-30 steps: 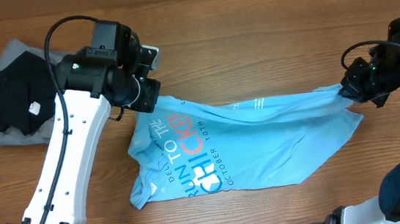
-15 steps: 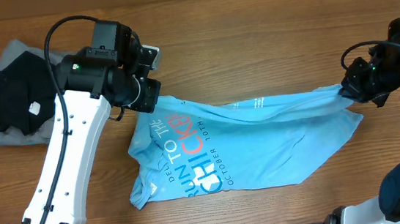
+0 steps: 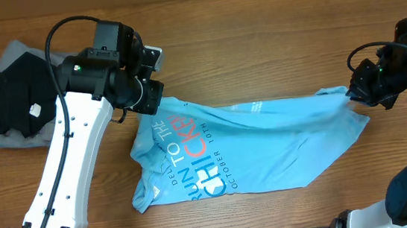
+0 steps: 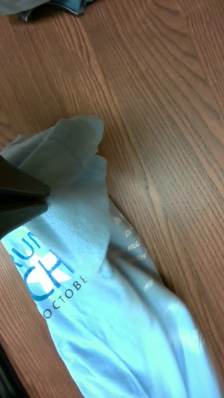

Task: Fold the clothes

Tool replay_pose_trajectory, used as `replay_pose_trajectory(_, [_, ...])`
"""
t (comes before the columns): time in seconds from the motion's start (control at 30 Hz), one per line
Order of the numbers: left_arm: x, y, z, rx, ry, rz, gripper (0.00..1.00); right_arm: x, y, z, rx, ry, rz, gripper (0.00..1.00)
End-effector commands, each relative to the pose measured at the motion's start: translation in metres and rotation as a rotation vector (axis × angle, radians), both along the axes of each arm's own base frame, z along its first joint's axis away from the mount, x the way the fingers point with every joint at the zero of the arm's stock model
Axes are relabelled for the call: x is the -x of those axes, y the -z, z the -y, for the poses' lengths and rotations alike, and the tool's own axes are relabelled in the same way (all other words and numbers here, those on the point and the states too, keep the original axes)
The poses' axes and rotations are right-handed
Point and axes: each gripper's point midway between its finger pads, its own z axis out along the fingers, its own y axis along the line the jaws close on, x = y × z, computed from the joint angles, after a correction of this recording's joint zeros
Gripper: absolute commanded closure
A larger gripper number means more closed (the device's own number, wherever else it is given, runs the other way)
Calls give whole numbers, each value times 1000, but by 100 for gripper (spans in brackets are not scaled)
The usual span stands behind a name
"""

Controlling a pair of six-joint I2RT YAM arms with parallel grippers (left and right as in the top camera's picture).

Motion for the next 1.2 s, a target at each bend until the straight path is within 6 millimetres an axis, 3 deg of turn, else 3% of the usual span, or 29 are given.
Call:
replay_pose_trajectory(0.0, [1,-14,3,22,1,36,96,0,-8,4,21,9,28,68])
replay_pose_trajectory(0.13, [1,-14,3,22,2,36,96,5,6,0,11,4,2,44])
replay_pose_trajectory(0.3, [1,-14,3,22,1,36,96,15,38,-12,-11,3,-43,40])
replay_pose_trajectory(0.5, [1,-14,3,22,1,38,96,48,81,-30,-44,1,-153,44])
replay_pose_trajectory(0.73, [-1,-15,4,25,1,48,96,69,118,-37,-55,50,-195,45])
replay_pose_trajectory(0.93, [-2,-15,4,25,2,50,96,68,136,-36,-47,83,-159,48])
replay_pose_trajectory(1.17, [-2,-15,4,25,2,50,96,58,138,-32,-34,101,-117,55])
